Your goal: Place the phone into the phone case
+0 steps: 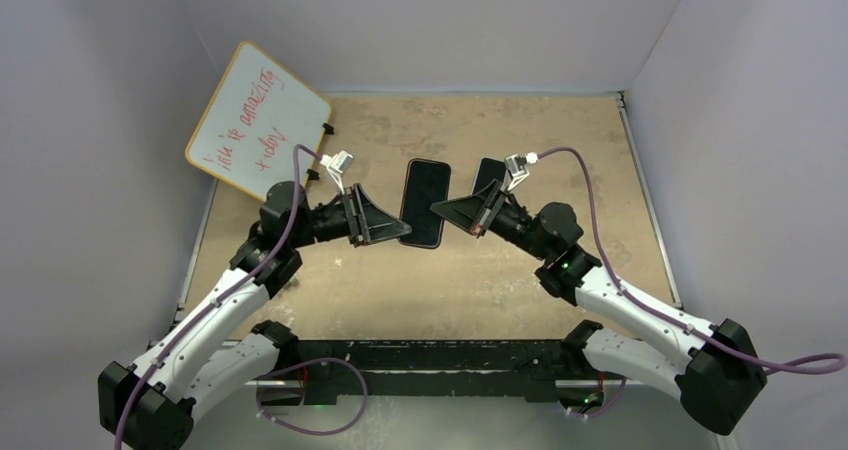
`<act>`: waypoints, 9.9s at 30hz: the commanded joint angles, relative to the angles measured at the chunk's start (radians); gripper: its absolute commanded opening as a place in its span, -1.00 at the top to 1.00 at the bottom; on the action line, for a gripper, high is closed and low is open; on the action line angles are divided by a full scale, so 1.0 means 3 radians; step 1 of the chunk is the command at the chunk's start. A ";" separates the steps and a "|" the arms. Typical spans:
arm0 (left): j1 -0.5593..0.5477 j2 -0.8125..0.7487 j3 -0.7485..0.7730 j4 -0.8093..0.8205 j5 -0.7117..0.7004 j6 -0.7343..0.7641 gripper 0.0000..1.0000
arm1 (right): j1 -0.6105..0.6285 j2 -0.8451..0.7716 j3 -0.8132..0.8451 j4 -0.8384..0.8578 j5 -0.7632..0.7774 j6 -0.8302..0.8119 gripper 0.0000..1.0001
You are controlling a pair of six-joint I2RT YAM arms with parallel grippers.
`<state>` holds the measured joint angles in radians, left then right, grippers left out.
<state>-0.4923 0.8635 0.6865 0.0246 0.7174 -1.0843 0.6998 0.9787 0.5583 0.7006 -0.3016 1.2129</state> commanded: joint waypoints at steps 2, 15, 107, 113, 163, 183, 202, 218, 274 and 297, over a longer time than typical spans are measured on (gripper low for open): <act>-0.0010 -0.0059 -0.0186 0.0435 0.0146 -0.0309 0.72 | -0.0001 -0.0153 0.0085 0.0344 0.0311 0.0041 1.00; -0.0006 0.0132 0.0055 -0.0417 0.0009 0.0093 0.86 | -0.0009 -0.0034 0.0119 -0.0072 -0.0016 -0.0243 1.00; 0.0061 -0.0089 -0.0548 0.1365 -0.0472 -0.0382 1.00 | 0.0055 0.0351 -0.0071 -0.0188 -0.1244 -0.0056 -0.36; 0.0061 -0.0106 -0.0545 0.1441 -0.0580 -0.0331 1.00 | 0.0202 0.0509 -0.0035 -0.0182 -0.1134 0.0017 -0.38; 0.0061 0.0128 -0.0204 0.1051 0.0574 0.0077 1.00 | 0.0236 0.0260 0.0146 -0.0579 -0.0630 -0.0268 0.41; 0.0061 -0.0022 -0.0170 -0.0391 0.0343 0.0450 -0.12 | 0.0232 -0.0134 -0.0254 -0.0192 0.0414 -0.0020 1.00; 0.0061 0.0167 -0.0673 0.0397 0.0208 -0.0196 -0.14 | 0.0225 -0.0050 -0.0479 0.0053 0.0530 0.0155 1.00; 0.0061 0.0320 -0.0801 0.0582 0.0282 -0.0420 0.83 | 0.0224 0.0091 -0.0596 0.0336 0.0528 0.0213 1.00; 0.0062 -0.0228 0.0450 -0.1998 -0.1700 0.2561 -0.82 | -0.0803 0.3416 0.2108 -0.1466 -0.0236 -0.1620 0.01; 0.0061 -0.0101 0.0784 -0.1887 -0.1866 0.2162 -0.98 | -0.0883 0.1410 0.1559 -0.2998 0.0313 -0.2219 -0.98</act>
<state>-0.4778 0.8623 0.8753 -0.6216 0.1669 -0.3836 0.4316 1.5471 1.0763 -0.1169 -0.2615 0.5861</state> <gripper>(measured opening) 0.987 0.987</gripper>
